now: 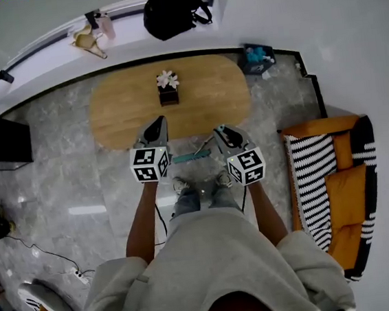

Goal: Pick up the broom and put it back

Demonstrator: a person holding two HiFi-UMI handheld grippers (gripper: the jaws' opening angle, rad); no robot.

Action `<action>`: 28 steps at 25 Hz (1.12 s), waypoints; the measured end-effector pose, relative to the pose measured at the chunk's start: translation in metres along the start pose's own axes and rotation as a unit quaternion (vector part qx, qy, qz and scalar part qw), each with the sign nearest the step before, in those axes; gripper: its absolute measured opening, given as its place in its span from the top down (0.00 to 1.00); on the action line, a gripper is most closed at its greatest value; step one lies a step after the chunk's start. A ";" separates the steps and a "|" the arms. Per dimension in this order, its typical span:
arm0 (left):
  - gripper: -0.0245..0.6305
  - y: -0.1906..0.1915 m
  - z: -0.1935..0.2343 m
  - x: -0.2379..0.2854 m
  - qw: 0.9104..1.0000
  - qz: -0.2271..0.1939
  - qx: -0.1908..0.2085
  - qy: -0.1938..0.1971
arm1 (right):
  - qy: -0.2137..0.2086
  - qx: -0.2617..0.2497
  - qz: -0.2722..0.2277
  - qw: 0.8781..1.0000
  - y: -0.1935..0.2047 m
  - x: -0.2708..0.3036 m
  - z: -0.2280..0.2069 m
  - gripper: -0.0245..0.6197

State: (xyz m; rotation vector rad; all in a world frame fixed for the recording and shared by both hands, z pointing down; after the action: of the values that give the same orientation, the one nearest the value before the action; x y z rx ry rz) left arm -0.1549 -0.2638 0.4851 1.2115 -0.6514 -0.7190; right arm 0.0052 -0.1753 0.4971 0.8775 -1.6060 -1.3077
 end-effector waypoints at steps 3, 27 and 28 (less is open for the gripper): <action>0.96 0.003 -0.027 0.015 1.000 0.005 0.005 0.014 | 0.013 0.002 -0.001 1.000 0.002 -0.021 -0.023 0.83; 0.96 0.048 -0.198 0.045 0.998 0.032 0.039 -0.040 | -0.034 0.037 -0.001 0.999 0.034 -0.128 -0.172 0.82; 0.96 0.051 -0.199 0.043 0.998 0.034 0.038 -0.043 | -0.034 0.037 0.002 0.999 0.038 -0.129 -0.174 0.82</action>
State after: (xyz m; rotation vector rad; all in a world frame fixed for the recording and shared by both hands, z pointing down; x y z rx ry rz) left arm 0.0327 -0.1700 0.4915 1.2269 -0.7944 -0.6973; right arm 0.2153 -0.1154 0.5233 0.8827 -1.7187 -1.2952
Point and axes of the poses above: the fingertips, and each gripper's own axes: x forward along the fingers, z to its left, y out of its underside, the point moved 1 cm from there along -x, backward along the fingers, and after that the axes turned 15 degrees about -z, right-handed, at the moved point
